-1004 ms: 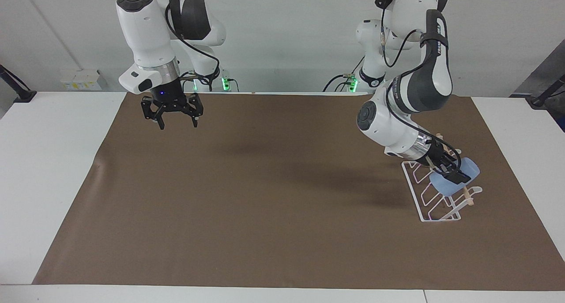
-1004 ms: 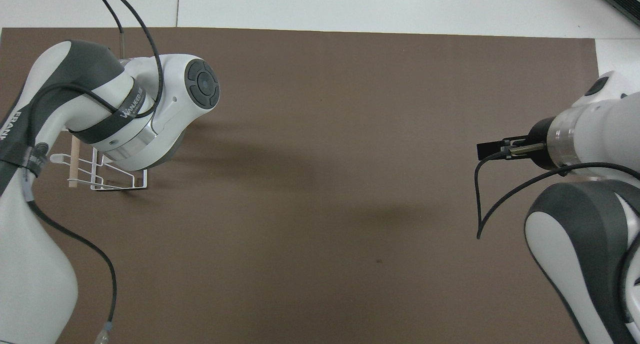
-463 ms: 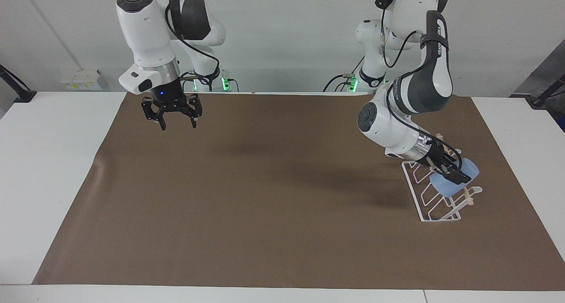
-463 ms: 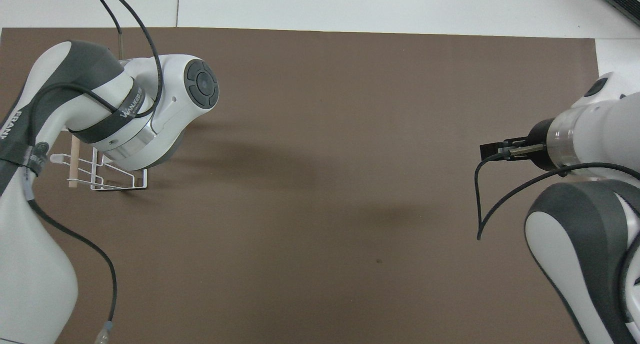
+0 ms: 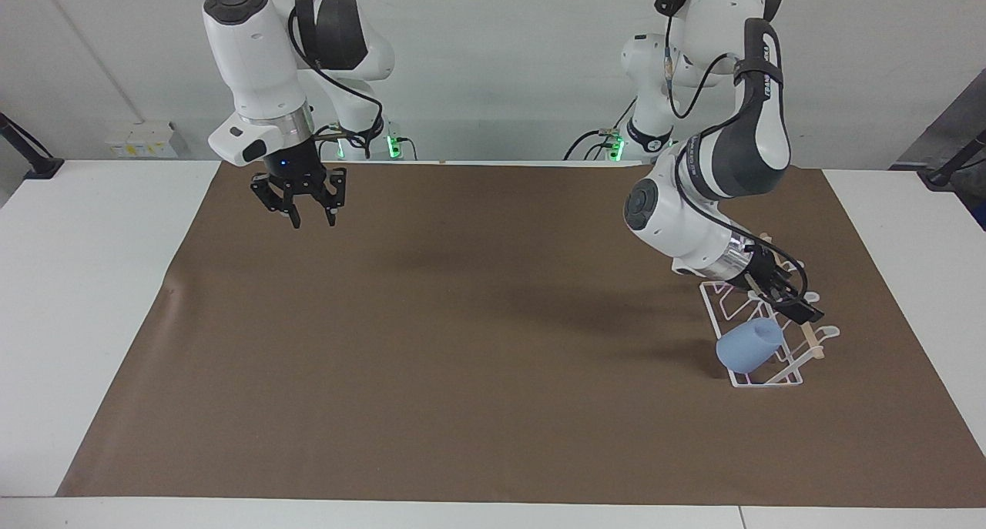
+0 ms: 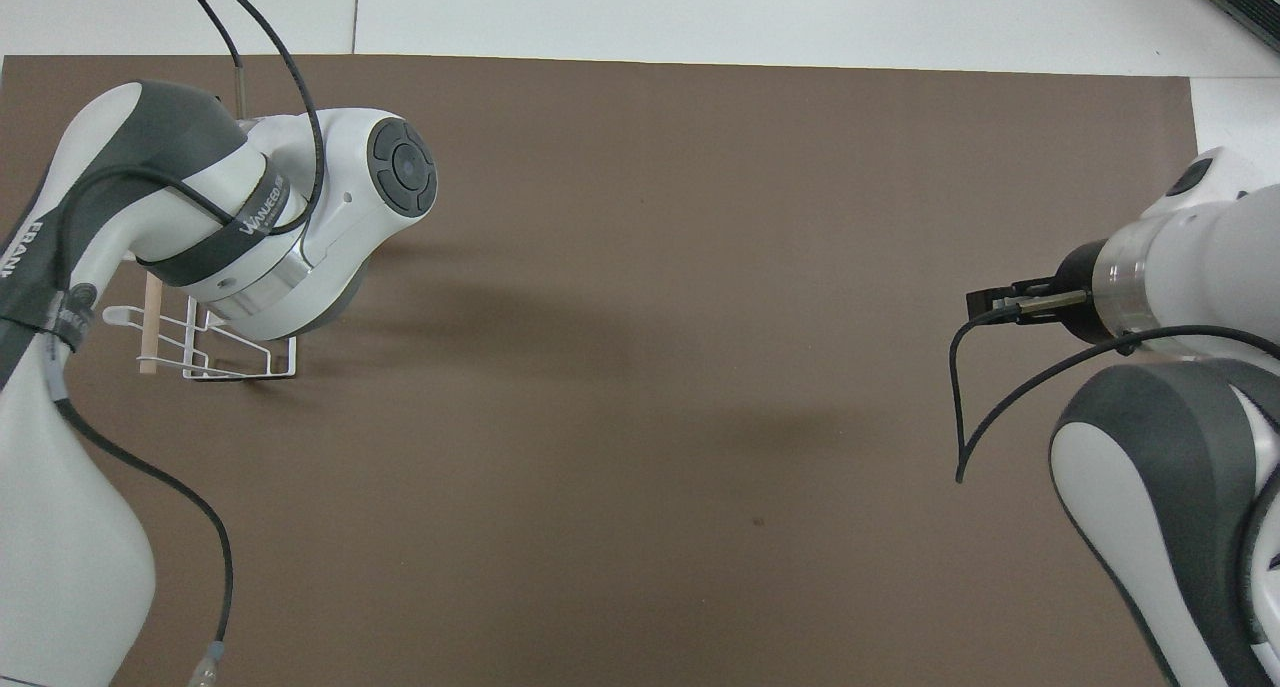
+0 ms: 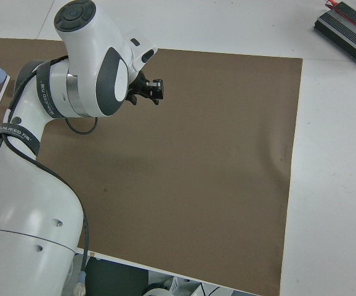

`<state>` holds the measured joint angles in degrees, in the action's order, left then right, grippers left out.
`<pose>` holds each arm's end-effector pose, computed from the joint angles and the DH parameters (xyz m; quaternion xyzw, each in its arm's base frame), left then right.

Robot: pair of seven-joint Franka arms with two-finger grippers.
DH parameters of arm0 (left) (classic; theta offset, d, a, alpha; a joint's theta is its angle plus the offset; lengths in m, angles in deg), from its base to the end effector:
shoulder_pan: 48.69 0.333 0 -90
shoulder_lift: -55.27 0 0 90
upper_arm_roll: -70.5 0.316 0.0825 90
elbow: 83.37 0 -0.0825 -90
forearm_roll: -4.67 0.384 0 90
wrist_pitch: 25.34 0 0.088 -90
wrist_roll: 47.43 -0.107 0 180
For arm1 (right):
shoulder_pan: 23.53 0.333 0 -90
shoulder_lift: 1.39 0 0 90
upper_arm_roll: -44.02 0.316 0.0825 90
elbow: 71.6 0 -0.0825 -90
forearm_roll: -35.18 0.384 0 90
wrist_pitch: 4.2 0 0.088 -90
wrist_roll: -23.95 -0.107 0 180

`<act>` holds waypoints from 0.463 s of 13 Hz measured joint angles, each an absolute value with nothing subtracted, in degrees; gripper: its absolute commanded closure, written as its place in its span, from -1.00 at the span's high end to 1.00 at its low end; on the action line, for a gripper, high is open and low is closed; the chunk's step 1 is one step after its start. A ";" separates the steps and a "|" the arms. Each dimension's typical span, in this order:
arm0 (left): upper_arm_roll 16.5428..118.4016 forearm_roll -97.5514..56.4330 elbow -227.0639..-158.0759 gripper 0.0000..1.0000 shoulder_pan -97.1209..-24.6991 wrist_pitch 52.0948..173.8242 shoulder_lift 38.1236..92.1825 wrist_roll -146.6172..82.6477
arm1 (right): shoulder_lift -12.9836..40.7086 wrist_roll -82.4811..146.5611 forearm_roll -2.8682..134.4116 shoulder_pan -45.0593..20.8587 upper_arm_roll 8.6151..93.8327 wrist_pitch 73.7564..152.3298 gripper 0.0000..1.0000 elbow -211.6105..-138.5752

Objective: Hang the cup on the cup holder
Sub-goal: 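Hang the cup on a rack hook with the left gripper, then release the cup and draw the left gripper back from the rack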

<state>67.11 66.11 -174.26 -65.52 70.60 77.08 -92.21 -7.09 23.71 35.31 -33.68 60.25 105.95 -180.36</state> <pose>0.6438 -0.1405 0.4412 -0.6545 0.5661 0.2250 0.4478 0.5412 0.0632 0.5517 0.9968 0.0507 0.0605 0.0095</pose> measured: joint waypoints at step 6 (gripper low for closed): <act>67.36 52.41 -173.71 1.00 -65.46 65.14 71.06 -80.71 | -7.09 23.72 35.31 -33.70 60.23 105.94 1.00 -180.36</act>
